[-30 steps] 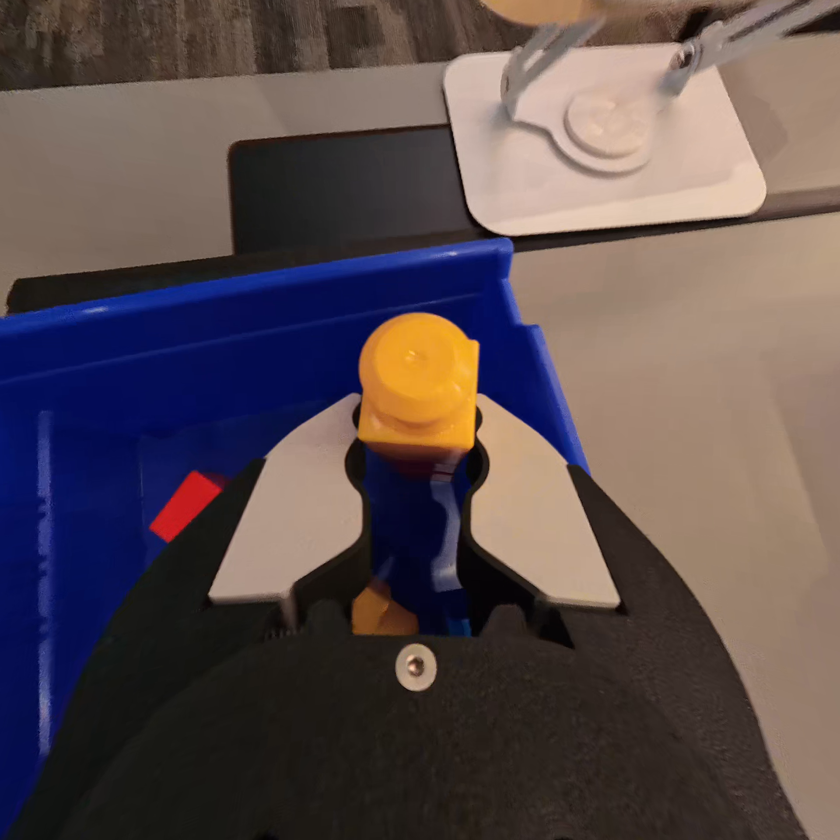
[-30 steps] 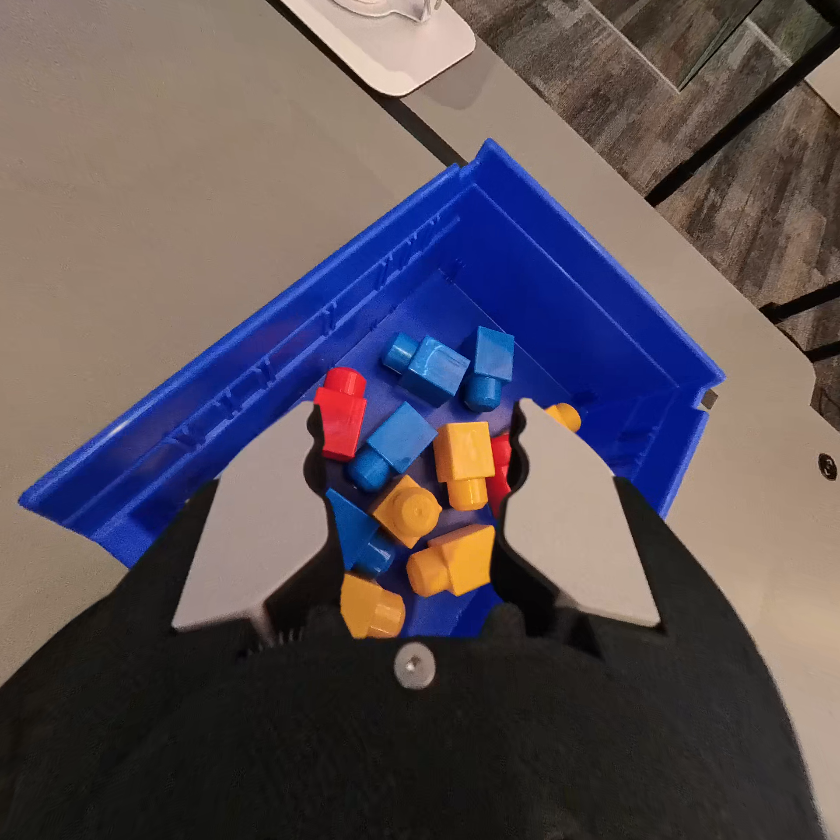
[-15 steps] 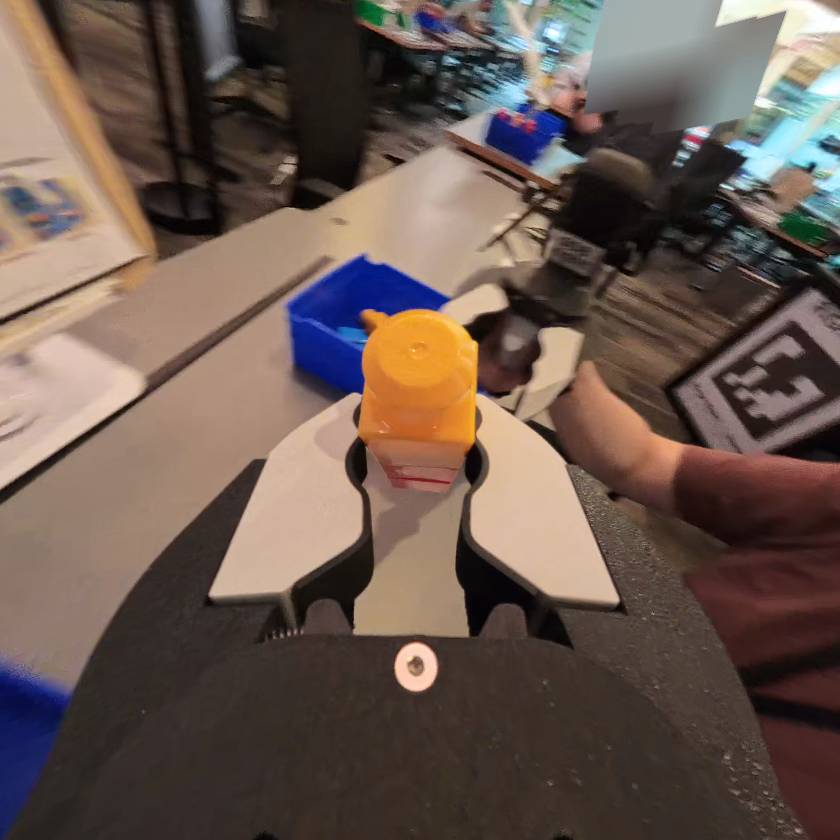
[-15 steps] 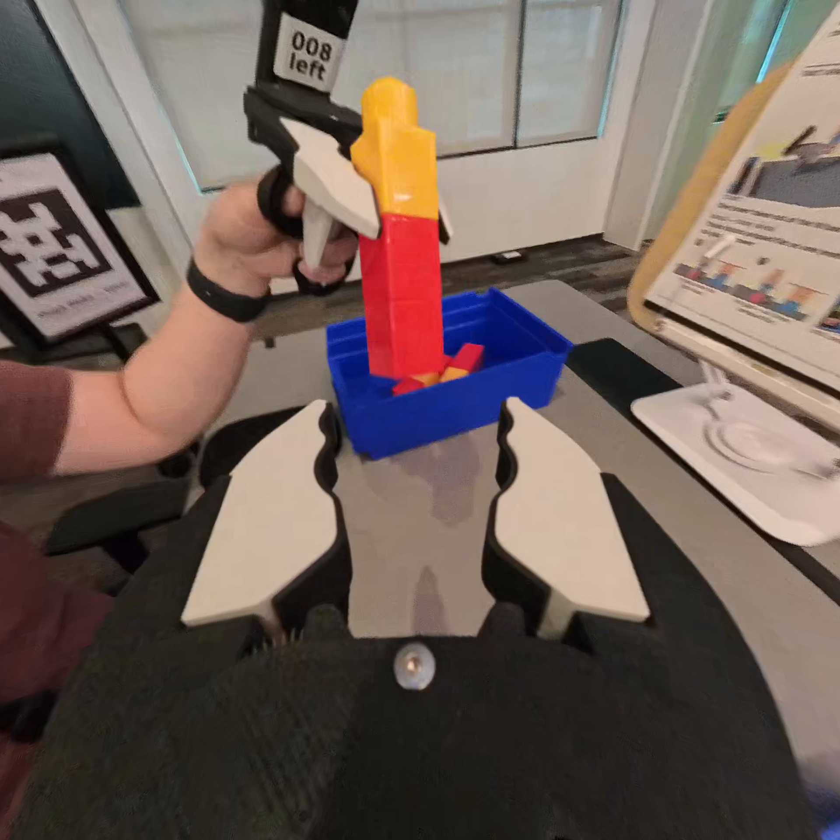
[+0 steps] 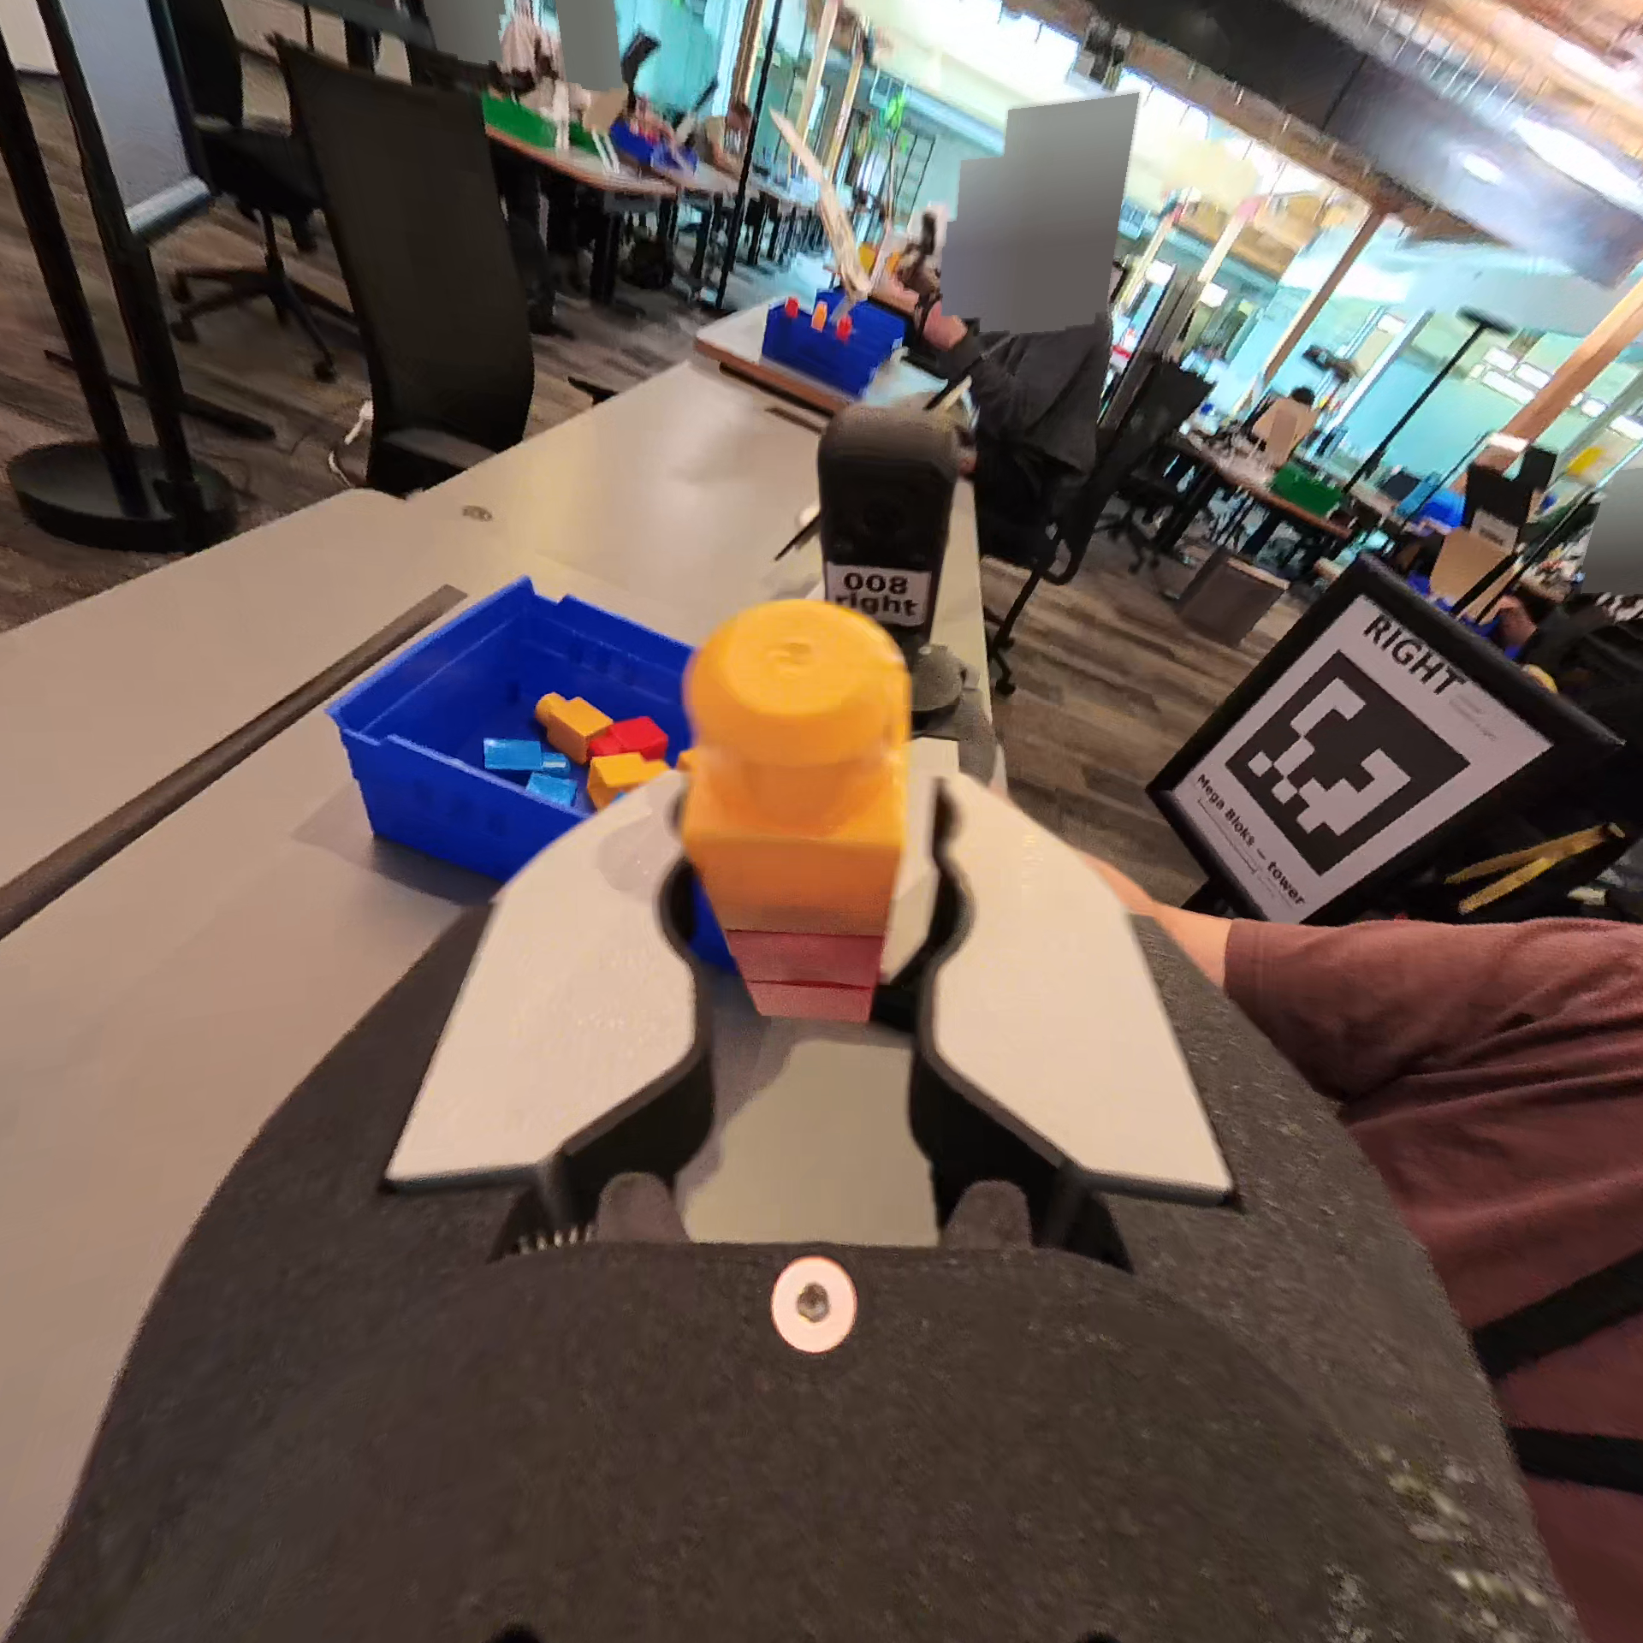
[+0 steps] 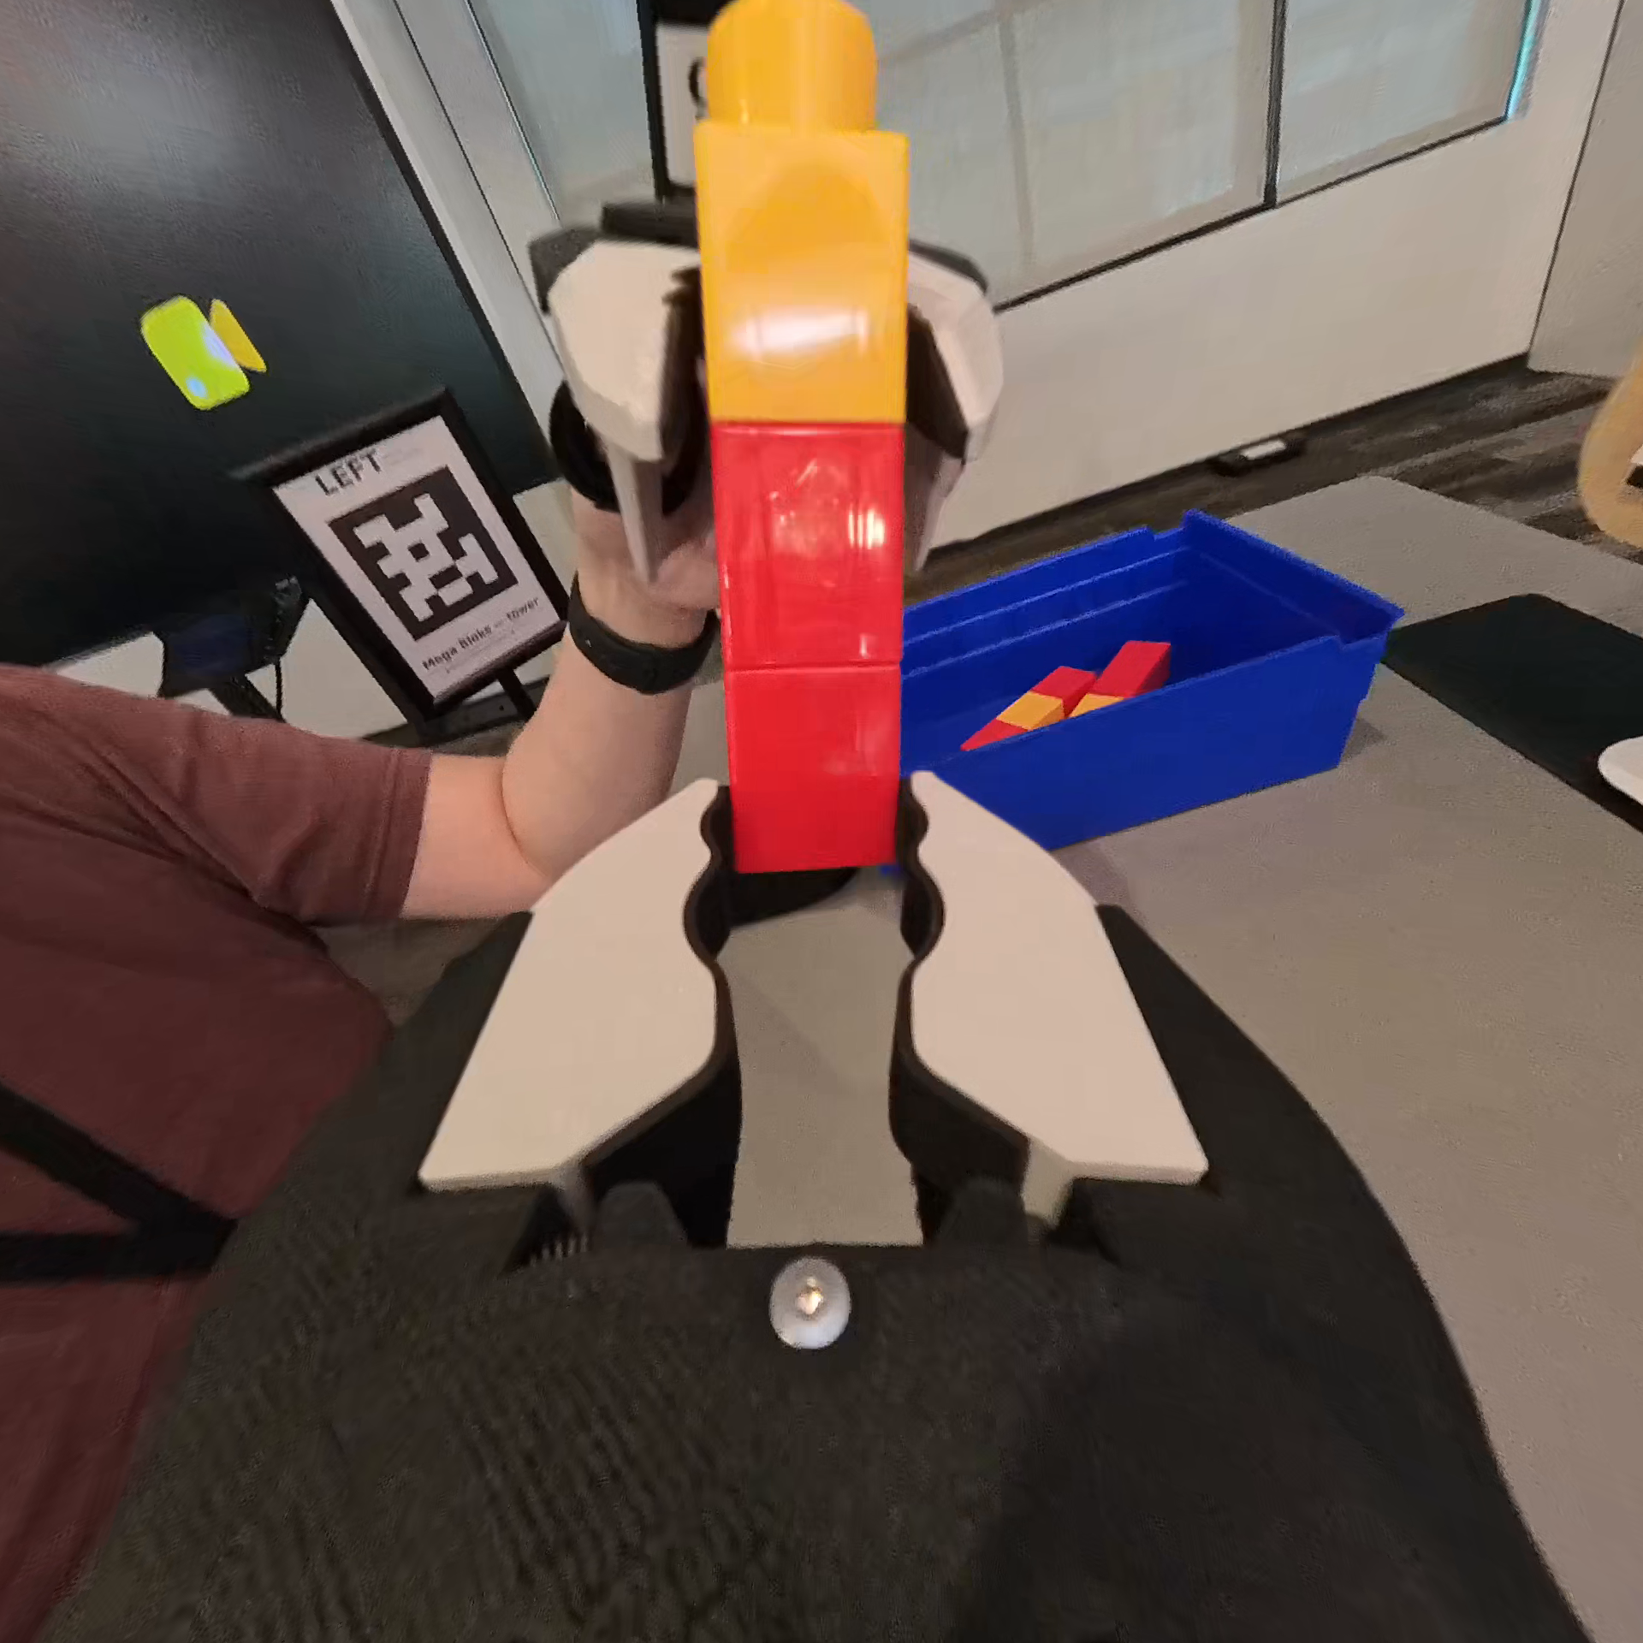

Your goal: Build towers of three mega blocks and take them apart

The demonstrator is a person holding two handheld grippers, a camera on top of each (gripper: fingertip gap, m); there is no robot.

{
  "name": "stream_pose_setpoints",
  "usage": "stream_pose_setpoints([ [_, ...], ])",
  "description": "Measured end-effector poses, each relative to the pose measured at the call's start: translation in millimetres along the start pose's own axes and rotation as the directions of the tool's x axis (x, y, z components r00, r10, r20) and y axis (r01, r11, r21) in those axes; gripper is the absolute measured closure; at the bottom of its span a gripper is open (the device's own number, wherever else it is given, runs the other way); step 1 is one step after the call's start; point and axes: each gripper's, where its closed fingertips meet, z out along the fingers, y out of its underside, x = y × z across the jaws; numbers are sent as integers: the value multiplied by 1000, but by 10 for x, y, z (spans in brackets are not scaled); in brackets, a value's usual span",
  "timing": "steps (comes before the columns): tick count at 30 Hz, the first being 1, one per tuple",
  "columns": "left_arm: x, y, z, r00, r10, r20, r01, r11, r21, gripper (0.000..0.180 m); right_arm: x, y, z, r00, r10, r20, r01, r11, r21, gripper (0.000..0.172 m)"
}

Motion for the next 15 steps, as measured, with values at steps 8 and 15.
stream_pose_setpoints([
  [8, -79, 263, 322, 997, -54, -55, 53, 998, -26, 121, 109, -128, -270, 998, 63, -10, -61, 990, 126, 137],
  [15, -104, 155, 395, 992, -87, -94, 97, 989, 113, 124, 147, -218, -430, 996, 77, -37, -67, 973, 222, 137],
])
